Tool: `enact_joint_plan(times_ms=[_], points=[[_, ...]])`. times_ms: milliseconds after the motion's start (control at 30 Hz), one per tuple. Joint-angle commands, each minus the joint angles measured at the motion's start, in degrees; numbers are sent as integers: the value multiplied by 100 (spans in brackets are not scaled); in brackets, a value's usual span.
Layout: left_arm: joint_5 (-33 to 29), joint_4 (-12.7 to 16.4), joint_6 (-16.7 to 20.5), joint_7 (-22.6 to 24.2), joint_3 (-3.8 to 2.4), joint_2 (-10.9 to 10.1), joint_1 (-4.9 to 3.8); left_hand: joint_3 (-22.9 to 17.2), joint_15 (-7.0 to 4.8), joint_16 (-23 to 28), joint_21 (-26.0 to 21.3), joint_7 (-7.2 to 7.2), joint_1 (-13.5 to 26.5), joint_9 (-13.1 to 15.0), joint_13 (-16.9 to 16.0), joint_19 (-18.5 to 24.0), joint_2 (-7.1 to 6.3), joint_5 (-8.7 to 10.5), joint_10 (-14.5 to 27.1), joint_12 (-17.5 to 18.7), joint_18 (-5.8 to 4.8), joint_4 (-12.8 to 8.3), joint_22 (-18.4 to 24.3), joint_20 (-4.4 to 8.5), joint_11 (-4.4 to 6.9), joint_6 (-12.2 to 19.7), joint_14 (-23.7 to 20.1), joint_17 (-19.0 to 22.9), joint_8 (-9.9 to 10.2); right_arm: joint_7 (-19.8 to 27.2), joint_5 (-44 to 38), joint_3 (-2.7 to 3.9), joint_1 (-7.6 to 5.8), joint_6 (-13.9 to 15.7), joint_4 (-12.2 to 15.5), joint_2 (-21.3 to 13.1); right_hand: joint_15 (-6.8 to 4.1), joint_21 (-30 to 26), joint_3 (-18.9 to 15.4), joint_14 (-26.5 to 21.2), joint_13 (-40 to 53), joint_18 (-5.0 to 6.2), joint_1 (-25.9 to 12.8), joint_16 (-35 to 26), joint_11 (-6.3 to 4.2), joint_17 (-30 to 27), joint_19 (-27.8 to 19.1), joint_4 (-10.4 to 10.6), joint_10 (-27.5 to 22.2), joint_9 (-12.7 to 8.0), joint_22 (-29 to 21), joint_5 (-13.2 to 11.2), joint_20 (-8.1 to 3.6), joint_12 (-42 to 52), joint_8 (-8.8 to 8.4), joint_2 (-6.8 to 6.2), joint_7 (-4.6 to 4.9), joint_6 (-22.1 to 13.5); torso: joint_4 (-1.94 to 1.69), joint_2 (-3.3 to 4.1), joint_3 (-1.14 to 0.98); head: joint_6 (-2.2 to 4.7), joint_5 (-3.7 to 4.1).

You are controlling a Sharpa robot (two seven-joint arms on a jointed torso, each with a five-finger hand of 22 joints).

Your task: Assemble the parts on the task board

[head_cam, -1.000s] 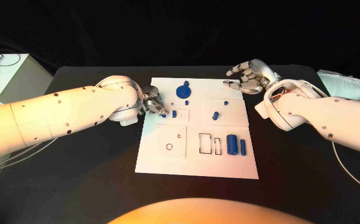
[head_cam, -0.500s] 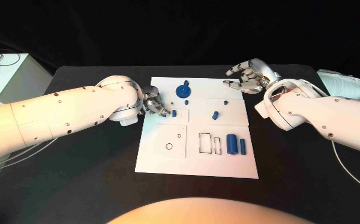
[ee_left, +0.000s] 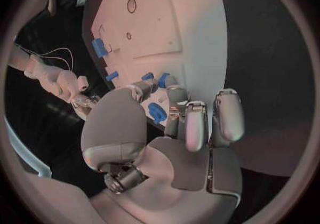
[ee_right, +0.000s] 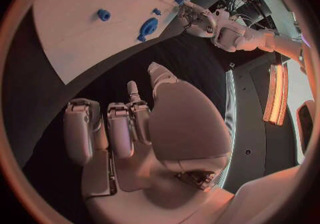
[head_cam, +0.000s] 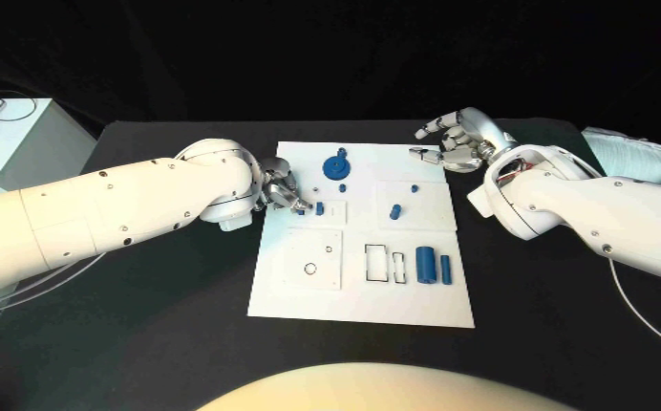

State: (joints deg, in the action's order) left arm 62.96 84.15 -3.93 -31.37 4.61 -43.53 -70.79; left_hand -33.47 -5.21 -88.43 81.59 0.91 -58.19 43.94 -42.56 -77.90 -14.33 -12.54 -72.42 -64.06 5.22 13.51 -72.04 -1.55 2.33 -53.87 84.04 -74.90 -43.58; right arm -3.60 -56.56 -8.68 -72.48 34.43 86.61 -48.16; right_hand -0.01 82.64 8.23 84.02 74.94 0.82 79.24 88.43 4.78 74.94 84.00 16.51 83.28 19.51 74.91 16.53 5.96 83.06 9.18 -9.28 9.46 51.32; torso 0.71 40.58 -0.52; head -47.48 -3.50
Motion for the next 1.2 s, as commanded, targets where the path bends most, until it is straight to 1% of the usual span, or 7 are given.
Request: enact_joint_plan(times_ms=[33, 233, 400, 633, 867, 1067, 1200], points=[[57, -7, -37, -50, 4, -13, 7, 42, -21, -7, -29, 38, -13, -8, 8, -3, 22, 23, 27, 5, -107, 7, -2, 41, 13, -11, 504, -1190, 38, 65, -27, 1, 4, -64, 4, -2, 38, -31, 36, 467, 810, 111, -62, -38, -7, 967, 244, 8, -10, -10, 982, 27, 27, -7, -15, 11, 7, 12, 3, -3, 3, 4, 0], [68, 15, -15, -46, 2, -31, 7, 245, -16, -3, -37, 45, -40, -17, 11, 3, 20, 17, 38, 9, -105, 128, 7, 36, 7, -5, 502, -1184, 43, 69, -27, 1, 4, -68, 1, 2, 37, -49, 36, 466, 808, 115, -74, -40, -7, 962, 237, 9, -11, -10, 971, 27, 26, -9, -14, 10, 7, 12, 2, -2, 6, 9, 7], [29, 39, 100, -13, -5, -40, 7, 459, -9, 20, -48, 57, -39, -29, 52, 12, 81, -3, 69, 34, -101, 303, 20, 30, -3, 11, 489, -1138, 52, 74, -25, 1, 5, -77, -4, 4, 37, -55, 36, 466, 811, 116, -86, -40, -8, 963, 234, 11, -8, -10, 967, 28, 26, -6, -14, 10, 7, 12, 3, -2, 8, 7, 16], [-79, 58, 208, 20, -13, -48, 7, 864, 4, 21, -49, 70, 213, -36, 38, 8, 117, 14, 83, 19, -101, 329, 12, 17, -17, 22, 490, -1138, 46, 74, -23, 1, 8, -72, -7, 7, 37, -56, 36, 464, 805, 117, -112, -44, -7, 953, 234, 16, -13, -10, 967, 32, 26, -11, -14, 17, 7, 11, 0, -5, 7, 6, 24], [-227, 112, 309, 74, -33, -124, 7, 910, 3, 25, -67, 68, 237, -37, 67, 32, 122, 15, 96, 34, -93, 329, 48, 17, -17, 24, 488, -1130, 45, 75, -21, 1, 11, -72, -9, 8, 37, -56, 36, 464, 805, 117, -112, -44, -7, 953, 234, 16, -13, -10, 967, 32, 26, -11, -14, 17, 7, 11, -4, -5, 7, 10, 34], [-381, 207, 421, 152, -98, -255, 6, 928, 5, 45, -107, 72, 187, -40, 129, 82, 242, -22, 143, 74, -77, 320, 118, 15, -19, 58, 476, -1093, 53, 76, -19, 1, 15, -72, -11, 6, 37, -56, 36, 464, 805, 117, -112, -44, -7, 953, 234, 16, -13, -10, 967, 32, 26, -11, -14, 17, 7, 11, -1, -8, 1, 12, 32], [-605, 280, 573, 337, -171, -328, 3, 914, 41, 155, -262, 125, 19, -56, 424, 281, 389, -55, 361, 270, -18, 318, 387, -7, -66, 202, 407, -886, 105, 77, -19, 1, 18, -72, -12, 7, 36, -60, 40, 463, 806, 117, -136, -45, -8, 952, 233, 16, -11, -11, 965, 38, 25, -9, -14, 27, 6, 10, 0, -6, 3, 22, 45]])
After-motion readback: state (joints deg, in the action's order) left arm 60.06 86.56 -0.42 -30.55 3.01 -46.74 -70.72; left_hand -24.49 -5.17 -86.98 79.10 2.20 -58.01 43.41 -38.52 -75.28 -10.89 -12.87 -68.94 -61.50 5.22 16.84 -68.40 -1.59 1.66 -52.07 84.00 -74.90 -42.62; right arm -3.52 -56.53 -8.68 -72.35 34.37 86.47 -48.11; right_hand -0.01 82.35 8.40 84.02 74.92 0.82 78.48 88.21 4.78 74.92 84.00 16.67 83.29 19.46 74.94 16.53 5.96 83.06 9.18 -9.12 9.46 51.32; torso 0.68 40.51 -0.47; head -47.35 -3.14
